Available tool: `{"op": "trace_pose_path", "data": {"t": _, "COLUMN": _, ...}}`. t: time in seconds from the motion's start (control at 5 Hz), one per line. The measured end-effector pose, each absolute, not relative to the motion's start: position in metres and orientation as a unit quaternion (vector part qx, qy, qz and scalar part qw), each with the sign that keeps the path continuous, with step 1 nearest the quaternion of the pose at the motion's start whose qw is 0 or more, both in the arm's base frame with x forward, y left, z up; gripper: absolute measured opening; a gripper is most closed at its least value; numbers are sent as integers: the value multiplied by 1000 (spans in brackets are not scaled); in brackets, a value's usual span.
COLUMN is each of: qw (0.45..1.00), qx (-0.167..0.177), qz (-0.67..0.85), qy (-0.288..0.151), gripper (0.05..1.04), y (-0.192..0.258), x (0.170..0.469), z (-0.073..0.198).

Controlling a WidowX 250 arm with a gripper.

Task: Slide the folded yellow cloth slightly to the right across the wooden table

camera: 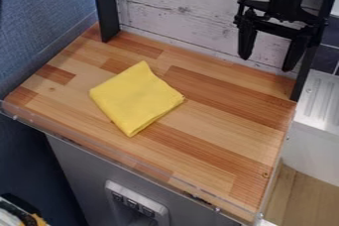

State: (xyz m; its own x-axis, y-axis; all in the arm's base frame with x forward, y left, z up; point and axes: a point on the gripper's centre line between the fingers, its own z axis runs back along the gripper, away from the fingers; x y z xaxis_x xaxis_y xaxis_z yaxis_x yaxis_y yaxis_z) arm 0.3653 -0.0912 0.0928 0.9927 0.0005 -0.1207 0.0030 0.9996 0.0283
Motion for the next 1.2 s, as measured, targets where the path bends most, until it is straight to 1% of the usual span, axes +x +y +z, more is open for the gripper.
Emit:
{"op": "trace_pose_path", "data": {"t": 0.2, "qw": 997, "qx": 14, "qz": -20, "qy": 71, "gripper": 999, "y": -82, "x": 358, "z": 79}}
{"op": "trace_pose_path", "data": {"t": 0.4, "qw": 998, "qx": 4, "qz": -47, "qy": 45, "gripper": 999, "y": -53, "x": 352, "z": 85}}
{"op": "trace_pose_path", "data": {"t": 0.8, "qw": 995, "qx": -13, "qz": -103, "qy": -12, "gripper": 997, "y": 0, "x": 345, "z": 86}}
{"op": "trace_pose_path", "data": {"t": 1.0, "qw": 991, "qx": -10, "qz": -129, "qy": -28, "gripper": 996, "y": 16, "x": 337, "z": 87}}
{"op": "trace_pose_path", "data": {"t": 1.2, "qw": 989, "qx": -7, "qz": -147, "qy": -31, "gripper": 999, "y": 32, "x": 332, "z": 88}}
